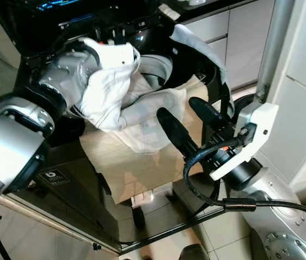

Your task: Clothes washing

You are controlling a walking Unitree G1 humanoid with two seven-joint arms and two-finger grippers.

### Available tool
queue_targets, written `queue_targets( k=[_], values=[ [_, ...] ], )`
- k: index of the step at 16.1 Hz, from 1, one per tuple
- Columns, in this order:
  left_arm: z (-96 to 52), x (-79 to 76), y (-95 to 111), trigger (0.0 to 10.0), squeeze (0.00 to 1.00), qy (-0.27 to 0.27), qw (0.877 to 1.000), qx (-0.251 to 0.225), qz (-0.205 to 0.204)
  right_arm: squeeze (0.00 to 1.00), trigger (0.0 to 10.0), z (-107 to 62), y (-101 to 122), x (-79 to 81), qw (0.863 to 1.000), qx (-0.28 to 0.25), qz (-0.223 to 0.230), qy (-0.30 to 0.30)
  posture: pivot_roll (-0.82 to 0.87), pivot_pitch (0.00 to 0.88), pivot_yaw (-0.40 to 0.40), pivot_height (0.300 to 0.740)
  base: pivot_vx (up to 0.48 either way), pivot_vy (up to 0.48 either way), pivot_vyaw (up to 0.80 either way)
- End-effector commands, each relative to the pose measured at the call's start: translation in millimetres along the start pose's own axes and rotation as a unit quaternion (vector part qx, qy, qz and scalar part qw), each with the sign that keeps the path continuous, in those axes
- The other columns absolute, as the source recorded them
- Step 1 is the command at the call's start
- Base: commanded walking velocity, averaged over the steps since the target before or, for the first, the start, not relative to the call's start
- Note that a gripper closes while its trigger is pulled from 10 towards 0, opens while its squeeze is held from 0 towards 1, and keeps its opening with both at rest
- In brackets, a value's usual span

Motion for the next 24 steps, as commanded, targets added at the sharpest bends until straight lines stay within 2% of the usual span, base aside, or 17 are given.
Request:
queue_targets(
  k=[1, 2, 3, 4, 5, 6, 9, 10, 14, 16, 17, 19, 20, 23, 24],
  values=[
    [0.0, 23.0, -10.4, 10.0, 1.00, 0.035, 0.999, 0.010, 0.025, 0.00, 10.0, 5.2, -0.3, 6.8, 1.000, -0.001, 0.011, 0.016, -0.41, 0.026, 0.269, 0.740, 0.000, 0.000, 0.00],
    [0.0, 32.5, -10.0, 10.0, 1.00, 0.051, 0.998, 0.008, 0.029, 0.00, 10.0, 6.6, -2.1, 6.3, 1.000, 0.003, 0.014, 0.015, -0.40, 0.022, 0.265, 0.740, 0.000, 0.000, 0.00],
    [-0.3, 43.9, -11.2, 10.0, 1.00, 0.070, 0.997, 0.008, -0.001, 0.00, 10.0, 8.4, -3.7, 6.3, 1.000, 0.005, 0.017, 0.017, -0.40, 0.019, 0.263, 0.740, 0.000, 0.000, 0.00],
    [-0.8, 51.5, -12.9, 10.0, 1.00, 0.081, 0.996, 0.010, -0.043, 0.00, 10.0, 9.4, -4.6, 5.9, 1.000, 0.006, 0.018, 0.017, -0.39, 0.017, 0.260, 0.740, 0.000, 0.000, 0.00],
    [-1.1, 57.5, -15.3, 10.0, 1.00, 0.084, 0.988, 0.014, -0.129, 0.00, 10.0, 10.3, -5.3, 5.4, 1.000, 0.006, 0.019, 0.017, -0.39, 0.015, 0.258, 0.740, 0.000, 0.000, 0.00],
    [-1.3, 61.6, -17.2, 10.0, 1.00, 0.080, 0.971, 0.015, -0.224, 0.00, 10.0, 11.1, -6.0, 4.8, 1.000, 0.008, 0.020, 0.017, -0.39, 0.014, 0.255, 0.740, 0.000, 0.000, 0.00],
    [-1.0, 59.7, -19.3, 10.0, 1.00, 0.037, 0.932, 0.017, -0.361, 0.00, 10.0, 13.6, -9.3, 3.7, 0.999, 0.013, 0.024, 0.017, -0.38, 0.012, 0.246, 0.740, 0.000, 0.000, 0.00],
    [-0.8, 55.2, -18.9, 10.0, 1.00, 0.008, 0.926, 0.018, -0.378, 0.00, 10.0, 14.4, -10.4, 3.4, 0.999, 0.015, 0.025, 0.018, -0.38, 0.011, 0.244, 0.740, 0.000, 0.000, 0.00],
    [-1.9, 35.4, -16.9, 10.0, 1.00, -0.092, 0.913, 0.013, -0.397, 0.00, 10.0, 16.3, -14.4, 2.7, 0.999, 0.021, 0.030, 0.020, -0.38, 0.008, 0.244, 0.740, 0.000, 0.000, 0.00],
    [-4.3, 20.0, -15.3, 10.0, 1.00, -0.165, 0.909, 0.004, -0.384, 0.00, 10.0, 16.5, -15.7, 2.5, 0.999, 0.021, 0.033, 0.020, -0.37, 0.005, 0.244, 0.740, 0.000, 0.000, 0.00],
    [-5.8, 17.5, -17.8, 10.0, 1.00, -0.186, 0.915, 0.003, -0.358, 0.00, 10.0, 16.7, -16.2, 2.0, 0.999, 0.021, 0.034, 0.020, -0.37, 0.002, 0.243, 0.740, 0.000, 0.000, 0.00],
    [-7.6, 18.7, -20.9, 10.0, 1.00, -0.206, 0.921, -0.003, -0.331, 0.00, 10.0, 16.6, -17.3, 1.6, 0.999, 0.022, 0.035, 0.020, -0.37, 0.000, 0.240, 0.740, 0.000, 0.000, 0.00],
    [-9.0, 27.8, -23.5, 10.0, 1.00, -0.212, 0.930, -0.013, -0.299, 0.00, 10.0, 17.2, -19.0, 1.2, 0.999, 0.025, 0.037, 0.023, -0.36, 0.000, 0.236, 0.740, 0.000, 0.000, 0.00],
    [-11.3, 43.1, -26.8, 10.0, 1.00, -0.216, 0.942, -0.025, -0.255, 0.00, 10.0, 18.6, -21.0, -0.2, 0.999, 0.027, 0.039, 0.026, -0.35, 0.000, 0.231, 0.740, 0.000, 0.000, 0.00],
    [-12.9, 47.2, -28.2, 10.0, 1.00, -0.226, 0.947, -0.028, -0.228, 0.00, 10.0, 19.6, -22.2, -0.6, 0.998, 0.029, 0.041, 0.028, -0.34, 0.000, 0.231, 0.740, 0.000, 0.000, 0.00]
  ],
)
Point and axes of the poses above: a point about 5 cm out from each wrist's last joint towards the gripper, its own z axis pointing out of the wrist towards the gripper, its own y axis along the axis of the wrist's last joint, x = y × z, the point moved 1 cm from there along z, pointing out of the wrist towards the gripper, and after that the axes turned 5 degrees about -z, right-handed, at the moved point
